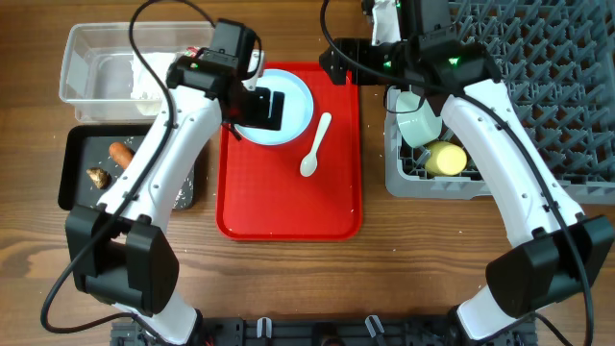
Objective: Sort waste into correct bins and load items into the dishwasher rack
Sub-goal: 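Grasp the blue plate rim with the left gripper and lift it, then hand the blue plate from the left gripper to the right gripper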
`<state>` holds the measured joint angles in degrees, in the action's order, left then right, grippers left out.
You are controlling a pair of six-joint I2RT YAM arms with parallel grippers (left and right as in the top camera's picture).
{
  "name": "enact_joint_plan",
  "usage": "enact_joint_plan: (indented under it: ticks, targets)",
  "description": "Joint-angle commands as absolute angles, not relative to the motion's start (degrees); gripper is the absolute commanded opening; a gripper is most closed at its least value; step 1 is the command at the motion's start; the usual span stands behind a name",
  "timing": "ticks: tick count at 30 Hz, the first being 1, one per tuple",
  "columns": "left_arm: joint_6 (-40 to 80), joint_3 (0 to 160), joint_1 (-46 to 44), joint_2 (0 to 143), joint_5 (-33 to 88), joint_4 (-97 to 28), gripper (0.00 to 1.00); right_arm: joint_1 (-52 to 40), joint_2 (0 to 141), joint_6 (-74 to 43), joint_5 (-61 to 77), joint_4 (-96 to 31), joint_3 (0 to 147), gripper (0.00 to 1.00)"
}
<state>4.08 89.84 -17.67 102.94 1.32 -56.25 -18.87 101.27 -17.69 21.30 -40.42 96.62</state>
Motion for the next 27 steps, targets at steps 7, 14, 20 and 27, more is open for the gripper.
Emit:
enact_joint_plan:
  ticks: [7, 14, 20, 27]
  targets:
    - [8.3, 90.6, -19.1, 102.9, 0.9, -54.8, 1.00, -22.5, 113.4, -27.6, 14.9, -31.4, 97.0, 0.79]
    - [20.0, 90.6, -18.0, 102.9, 0.3, -55.1, 0.98, -22.9, 122.0, -32.6, 15.0, -28.3, 97.0, 0.63]
    - [21.8, 90.5, -16.6, 102.9, 0.3, -55.4, 0.99, -24.6, 126.5, -36.3, 13.4, -25.5, 97.0, 0.45]
    - [23.2, 90.5, -13.2, 102.9, 0.5, -56.2, 1.00, -26.4, 132.7, -40.7, 13.3, -23.9, 97.0, 0.36]
